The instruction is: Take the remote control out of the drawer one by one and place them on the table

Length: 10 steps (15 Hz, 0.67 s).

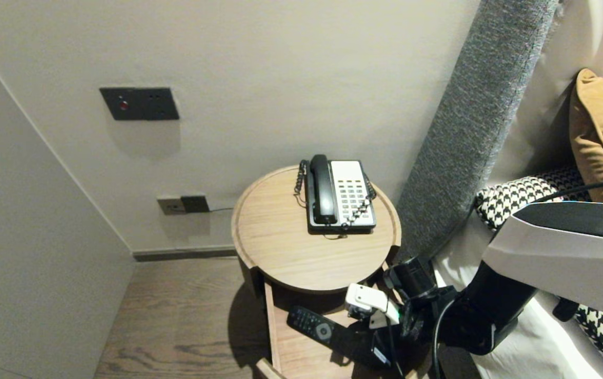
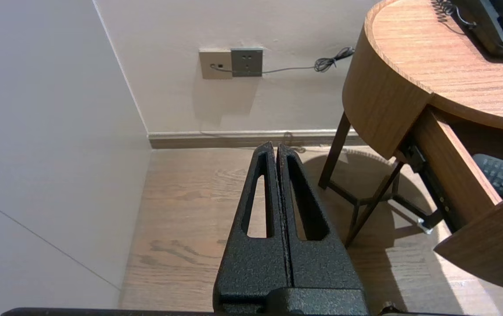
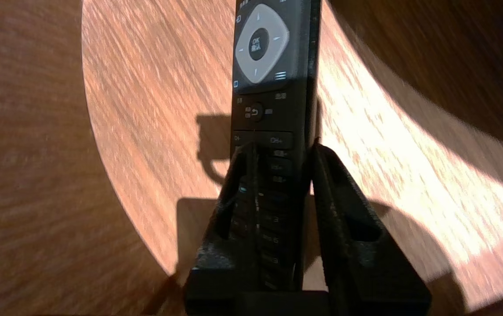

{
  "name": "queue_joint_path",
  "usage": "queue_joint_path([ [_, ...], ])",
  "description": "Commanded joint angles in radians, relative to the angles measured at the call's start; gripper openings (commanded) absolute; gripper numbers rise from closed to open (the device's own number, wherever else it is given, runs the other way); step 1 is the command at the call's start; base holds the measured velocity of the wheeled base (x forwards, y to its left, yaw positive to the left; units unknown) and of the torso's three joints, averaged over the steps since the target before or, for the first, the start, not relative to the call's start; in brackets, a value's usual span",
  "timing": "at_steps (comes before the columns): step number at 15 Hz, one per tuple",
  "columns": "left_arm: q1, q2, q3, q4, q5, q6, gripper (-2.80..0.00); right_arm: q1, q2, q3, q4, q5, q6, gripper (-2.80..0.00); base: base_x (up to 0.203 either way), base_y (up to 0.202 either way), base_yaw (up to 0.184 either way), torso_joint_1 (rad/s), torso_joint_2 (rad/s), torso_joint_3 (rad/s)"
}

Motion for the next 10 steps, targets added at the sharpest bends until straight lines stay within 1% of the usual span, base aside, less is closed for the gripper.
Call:
queue_joint_path([
  [1, 0.0, 0.0, 0.0, -0.001, 0.0, -0.001, -2.8, 0.0, -0.032, 0.018, -0.005, 0.003, -0.002, -2.8, 0.0, 0.0, 0.0, 0.0, 0.0, 0.0],
  [10, 0.0, 0.0, 0.0, 0.001, 0.0, -0.001, -2.8, -0.002, -0.149, 0.077, -0.007, 0.005, 0.005, -2.8, 0.0, 0.0, 0.0, 0.0, 0.0, 0.0],
])
